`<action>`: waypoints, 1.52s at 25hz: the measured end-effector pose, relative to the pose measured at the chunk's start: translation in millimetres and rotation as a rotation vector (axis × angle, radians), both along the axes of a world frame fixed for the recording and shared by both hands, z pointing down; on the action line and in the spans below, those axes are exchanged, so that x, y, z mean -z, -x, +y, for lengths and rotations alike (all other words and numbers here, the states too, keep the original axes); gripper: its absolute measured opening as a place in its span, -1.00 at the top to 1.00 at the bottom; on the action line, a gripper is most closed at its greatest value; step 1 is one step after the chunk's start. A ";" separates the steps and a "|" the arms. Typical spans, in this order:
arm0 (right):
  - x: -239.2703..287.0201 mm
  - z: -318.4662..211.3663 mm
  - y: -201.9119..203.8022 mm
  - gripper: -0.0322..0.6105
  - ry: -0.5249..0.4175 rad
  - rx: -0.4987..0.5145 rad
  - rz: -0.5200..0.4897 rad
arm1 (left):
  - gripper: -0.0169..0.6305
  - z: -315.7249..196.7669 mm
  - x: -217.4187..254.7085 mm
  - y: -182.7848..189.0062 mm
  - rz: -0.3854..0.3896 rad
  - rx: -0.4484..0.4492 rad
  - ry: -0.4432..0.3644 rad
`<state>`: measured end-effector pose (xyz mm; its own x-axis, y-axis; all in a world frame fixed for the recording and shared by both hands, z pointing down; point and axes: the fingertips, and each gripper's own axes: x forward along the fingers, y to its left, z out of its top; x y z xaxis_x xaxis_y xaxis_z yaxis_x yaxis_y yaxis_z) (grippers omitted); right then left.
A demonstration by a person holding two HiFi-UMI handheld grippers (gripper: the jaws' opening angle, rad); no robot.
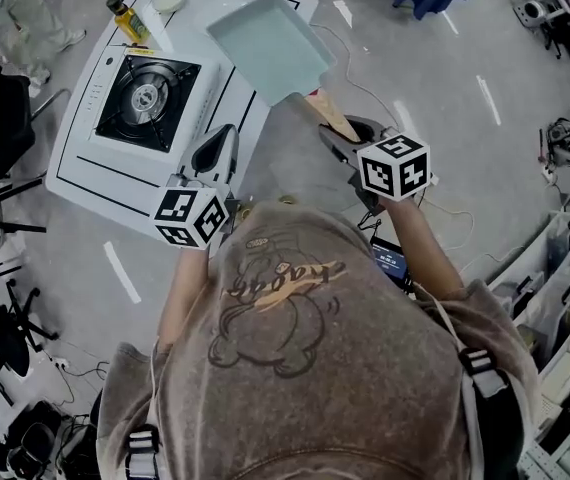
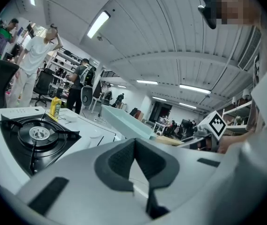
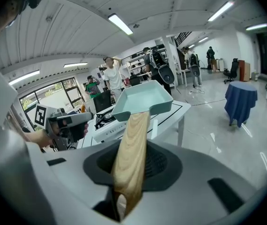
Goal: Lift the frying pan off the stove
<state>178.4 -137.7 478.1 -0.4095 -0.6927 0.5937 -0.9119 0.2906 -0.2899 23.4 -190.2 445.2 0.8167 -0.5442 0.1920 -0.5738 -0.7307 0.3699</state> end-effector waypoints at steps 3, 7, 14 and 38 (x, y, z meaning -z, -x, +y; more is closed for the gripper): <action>-5.6 4.9 -0.3 0.60 0.006 -0.004 -0.006 | 0.93 0.5 -3.8 -1.8 -0.007 -0.001 -0.004; -12.7 8.5 -0.7 0.60 0.026 0.011 0.005 | 0.93 0.7 -4.3 -3.6 -0.010 0.000 -0.009; -21.2 9.3 0.5 0.60 0.048 0.031 -0.004 | 0.93 -1.5 -1.0 -5.7 -0.004 0.005 -0.023; -24.8 9.0 -4.4 0.60 0.078 0.072 0.022 | 0.93 5.2 2.1 -6.9 -0.007 0.007 -0.044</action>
